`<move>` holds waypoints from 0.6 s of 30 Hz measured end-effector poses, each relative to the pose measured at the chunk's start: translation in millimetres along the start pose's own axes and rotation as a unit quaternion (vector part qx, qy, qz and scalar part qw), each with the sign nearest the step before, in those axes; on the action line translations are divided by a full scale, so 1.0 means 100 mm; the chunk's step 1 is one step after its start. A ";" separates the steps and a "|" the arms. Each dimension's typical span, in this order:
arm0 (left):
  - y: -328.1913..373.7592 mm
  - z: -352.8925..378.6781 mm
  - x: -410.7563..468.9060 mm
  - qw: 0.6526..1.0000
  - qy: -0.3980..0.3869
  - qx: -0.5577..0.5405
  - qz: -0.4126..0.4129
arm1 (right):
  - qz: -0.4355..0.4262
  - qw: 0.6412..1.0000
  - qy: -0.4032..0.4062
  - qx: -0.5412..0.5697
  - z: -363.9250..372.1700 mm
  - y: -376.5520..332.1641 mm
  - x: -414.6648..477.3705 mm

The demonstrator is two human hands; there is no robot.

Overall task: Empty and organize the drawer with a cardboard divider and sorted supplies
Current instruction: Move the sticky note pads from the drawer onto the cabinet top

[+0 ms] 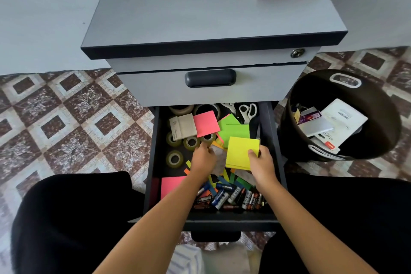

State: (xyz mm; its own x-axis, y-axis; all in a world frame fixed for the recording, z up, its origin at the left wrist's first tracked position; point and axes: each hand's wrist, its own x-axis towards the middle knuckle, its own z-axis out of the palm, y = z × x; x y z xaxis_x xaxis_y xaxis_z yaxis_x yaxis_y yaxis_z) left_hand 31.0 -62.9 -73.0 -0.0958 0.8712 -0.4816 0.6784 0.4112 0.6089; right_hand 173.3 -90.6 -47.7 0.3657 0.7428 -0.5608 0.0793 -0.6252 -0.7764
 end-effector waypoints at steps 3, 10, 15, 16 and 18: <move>0.02 -0.11 -0.01 0.992 -0.019 -0.120 -0.041 | 0.017 0.999 -0.027 0.011 0.08 -0.01 -0.04; 0.14 -0.18 -0.27 0.961 -0.031 -0.272 -0.030 | -0.020 0.999 -0.045 -0.022 0.18 -0.16 -0.23; 0.31 -0.15 -0.40 0.967 -0.019 -0.254 0.006 | -0.074 0.993 -0.046 -0.080 0.21 -0.25 -0.30; 0.37 -0.16 -0.43 0.969 -0.016 -0.247 0.009 | -0.085 0.991 -0.043 -0.091 0.19 -0.27 -0.33; 0.49 -0.19 -0.47 0.975 -0.011 -0.219 0.020 | -0.114 0.987 -0.030 -0.108 0.14 -0.33 -0.36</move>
State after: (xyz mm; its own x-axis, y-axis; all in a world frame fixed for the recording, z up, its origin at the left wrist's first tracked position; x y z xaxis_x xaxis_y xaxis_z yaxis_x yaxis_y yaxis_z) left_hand 54.5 -78.6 -8.4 -0.0571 0.8848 -0.4625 0.3039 0.4567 0.8361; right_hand 144.2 -93.3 -5.7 0.2596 0.8790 -0.3999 0.3522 -0.4718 -0.8083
